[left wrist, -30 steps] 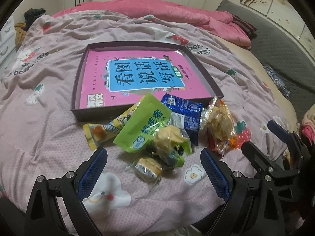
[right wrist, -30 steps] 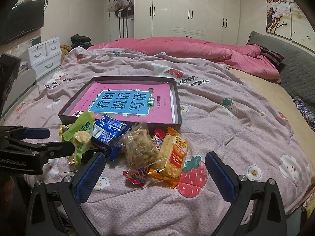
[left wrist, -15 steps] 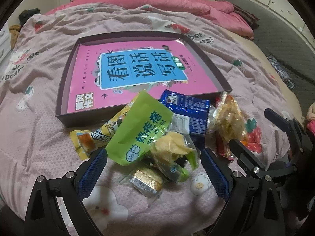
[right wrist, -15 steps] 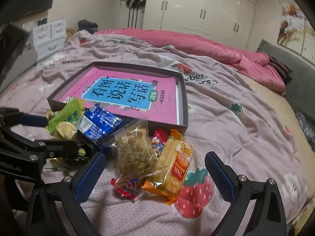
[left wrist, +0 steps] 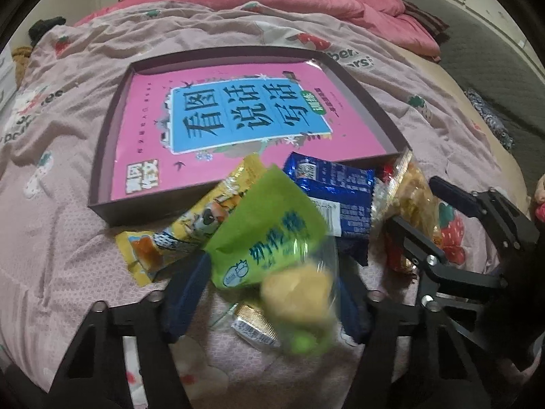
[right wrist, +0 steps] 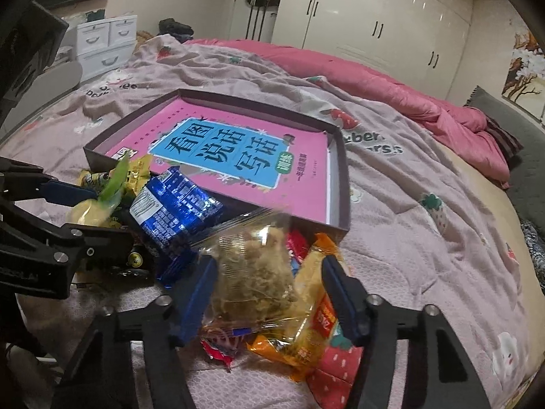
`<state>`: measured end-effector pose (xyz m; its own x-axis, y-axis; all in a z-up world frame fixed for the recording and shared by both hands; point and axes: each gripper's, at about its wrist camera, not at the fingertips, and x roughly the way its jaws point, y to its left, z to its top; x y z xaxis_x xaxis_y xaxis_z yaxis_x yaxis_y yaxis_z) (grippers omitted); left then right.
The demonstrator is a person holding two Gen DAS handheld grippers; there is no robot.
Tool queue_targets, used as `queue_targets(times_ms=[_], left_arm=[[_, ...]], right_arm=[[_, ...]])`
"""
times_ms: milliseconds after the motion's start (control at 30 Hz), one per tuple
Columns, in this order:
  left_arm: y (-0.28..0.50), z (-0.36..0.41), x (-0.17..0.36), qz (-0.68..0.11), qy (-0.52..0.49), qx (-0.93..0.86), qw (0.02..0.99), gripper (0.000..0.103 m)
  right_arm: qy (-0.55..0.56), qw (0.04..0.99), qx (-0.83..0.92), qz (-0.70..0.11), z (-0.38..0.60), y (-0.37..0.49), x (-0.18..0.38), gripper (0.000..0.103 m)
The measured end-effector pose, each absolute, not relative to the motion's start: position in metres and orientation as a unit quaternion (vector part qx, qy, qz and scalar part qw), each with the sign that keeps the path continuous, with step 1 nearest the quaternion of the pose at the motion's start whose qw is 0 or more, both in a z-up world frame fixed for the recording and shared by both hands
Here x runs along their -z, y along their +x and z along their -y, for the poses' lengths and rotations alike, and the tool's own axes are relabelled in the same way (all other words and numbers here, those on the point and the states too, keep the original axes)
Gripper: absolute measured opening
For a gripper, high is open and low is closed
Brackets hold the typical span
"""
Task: Organize snacks
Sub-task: 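Grasp the green cracker packet with the left tool while the right tool grasps the clear pastry bag, then carry the green packet with the left tool while the right tool carries the pastry bag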
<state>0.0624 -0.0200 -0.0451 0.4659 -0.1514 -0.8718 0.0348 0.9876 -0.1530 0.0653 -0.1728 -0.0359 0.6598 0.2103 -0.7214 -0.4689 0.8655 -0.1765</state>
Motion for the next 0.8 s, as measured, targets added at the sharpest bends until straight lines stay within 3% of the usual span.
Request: queue_targets(times_ms=[67, 133, 167, 200, 300, 500, 800], left_arm=[[0.063, 0.021, 0.046, -0.515, -0.054, 0.053, 0.854, 0.06], [0.062, 0.02, 0.046, -0.515, -0.054, 0.052, 0.854, 0.058], [0.062, 0.02, 0.045, -0.514, -0.054, 0.053, 0.855, 0.053], [0.061, 0.02, 0.045, -0.512, -0.053, 0.053, 0.856, 0.042], [0.06, 0.018, 0.041, -0.506, -0.051, 0.055, 0.859, 0.035], [0.059, 0.007, 0.037, -0.5, -0.08, 0.068, 0.86, 0.028], [0.054, 0.001, 0.021, -0.478, -0.105, 0.087, 0.868, 0.027]], right_arm=[[-0.175, 0.892, -0.196, -0.369, 0.171, 0.066, 0.037, 0.05], [-0.172, 0.892, -0.2, -0.368, 0.172, 0.066, 0.037, 0.049], [-0.169, 0.892, -0.201, -0.367, 0.173, 0.066, 0.037, 0.048], [-0.166, 0.893, -0.203, -0.367, 0.174, 0.066, 0.036, 0.048], [-0.155, 0.895, -0.204, -0.365, 0.177, 0.067, 0.034, 0.047], [-0.13, 0.902, -0.204, -0.358, 0.185, 0.068, 0.027, 0.046], [-0.102, 0.912, -0.205, -0.342, 0.192, 0.068, 0.014, 0.046]])
